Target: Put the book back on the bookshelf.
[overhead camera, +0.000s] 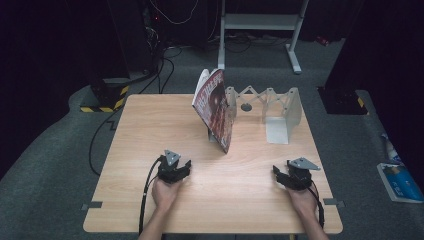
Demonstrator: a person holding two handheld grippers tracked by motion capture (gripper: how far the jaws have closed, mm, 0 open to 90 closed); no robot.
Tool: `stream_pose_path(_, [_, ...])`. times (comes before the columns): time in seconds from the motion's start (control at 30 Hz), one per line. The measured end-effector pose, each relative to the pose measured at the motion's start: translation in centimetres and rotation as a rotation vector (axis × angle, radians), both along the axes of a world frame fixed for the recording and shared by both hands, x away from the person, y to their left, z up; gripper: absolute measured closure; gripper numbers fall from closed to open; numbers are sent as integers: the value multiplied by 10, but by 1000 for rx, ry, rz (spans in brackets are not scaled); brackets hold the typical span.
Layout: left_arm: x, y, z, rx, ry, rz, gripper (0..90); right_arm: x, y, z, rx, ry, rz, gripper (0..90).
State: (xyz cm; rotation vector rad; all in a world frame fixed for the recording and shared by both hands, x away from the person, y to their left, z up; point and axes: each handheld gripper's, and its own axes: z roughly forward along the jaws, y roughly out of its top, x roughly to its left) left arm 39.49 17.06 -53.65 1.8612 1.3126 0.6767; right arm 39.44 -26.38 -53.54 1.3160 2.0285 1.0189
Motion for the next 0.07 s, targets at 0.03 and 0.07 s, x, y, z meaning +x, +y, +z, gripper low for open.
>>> stream_pose_path(0.03, [0, 0, 0, 0, 0, -1, 394, 0, 0, 0, -1, -1, 5, 352])
stream_pose_path(0.07, [0, 0, 0, 0, 0, -1, 394, 0, 0, 0, -1, -1, 6, 349])
